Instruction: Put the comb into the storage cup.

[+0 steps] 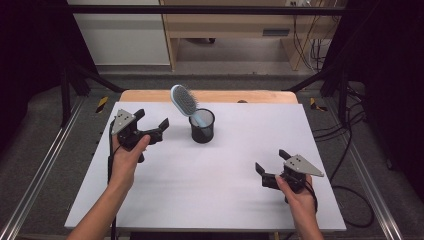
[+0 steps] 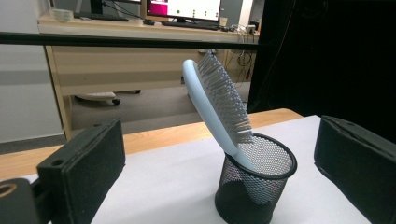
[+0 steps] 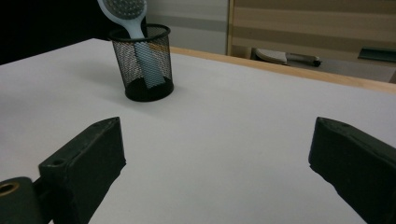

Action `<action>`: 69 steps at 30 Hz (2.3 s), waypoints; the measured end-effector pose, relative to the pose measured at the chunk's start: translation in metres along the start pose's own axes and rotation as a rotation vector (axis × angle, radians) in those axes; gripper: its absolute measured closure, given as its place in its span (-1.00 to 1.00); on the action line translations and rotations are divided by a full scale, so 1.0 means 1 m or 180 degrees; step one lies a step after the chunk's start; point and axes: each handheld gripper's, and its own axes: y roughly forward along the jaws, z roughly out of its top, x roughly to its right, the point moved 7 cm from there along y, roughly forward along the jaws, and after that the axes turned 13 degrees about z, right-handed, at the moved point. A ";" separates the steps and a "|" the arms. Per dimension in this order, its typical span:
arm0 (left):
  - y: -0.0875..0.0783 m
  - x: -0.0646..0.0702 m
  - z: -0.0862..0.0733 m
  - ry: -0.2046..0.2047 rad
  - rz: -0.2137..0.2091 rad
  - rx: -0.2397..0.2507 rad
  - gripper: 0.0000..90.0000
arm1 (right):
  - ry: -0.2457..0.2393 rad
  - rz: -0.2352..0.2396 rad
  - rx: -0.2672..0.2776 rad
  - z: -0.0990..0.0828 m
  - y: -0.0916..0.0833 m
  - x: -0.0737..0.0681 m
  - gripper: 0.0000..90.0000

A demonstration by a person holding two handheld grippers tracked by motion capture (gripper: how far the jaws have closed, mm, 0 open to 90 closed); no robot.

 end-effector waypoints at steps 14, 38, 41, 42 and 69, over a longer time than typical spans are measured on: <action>-0.014 -0.002 0.014 0.0154 -0.0031 0.0090 -0.96 | -0.0087 -0.0004 -0.0093 -0.007 -0.002 0.003 -0.92; -0.060 -0.058 0.026 0.0122 0.0192 0.0211 -0.97 | -0.0113 -0.0024 -0.0121 -0.011 -0.004 0.004 -0.90; -0.063 -0.063 0.023 0.0091 0.0218 0.0217 -0.97 | -0.0132 -0.0013 -0.0126 -0.011 -0.004 0.003 -0.90; -0.064 -0.064 0.022 0.0086 0.0228 0.0221 -0.97 | -0.0126 -0.0013 -0.0126 -0.011 -0.004 0.003 -0.91; -0.097 -0.096 0.004 0.0181 0.0415 0.0237 -0.97 | -0.0089 0.0001 -0.0160 -0.013 -0.007 0.004 -0.91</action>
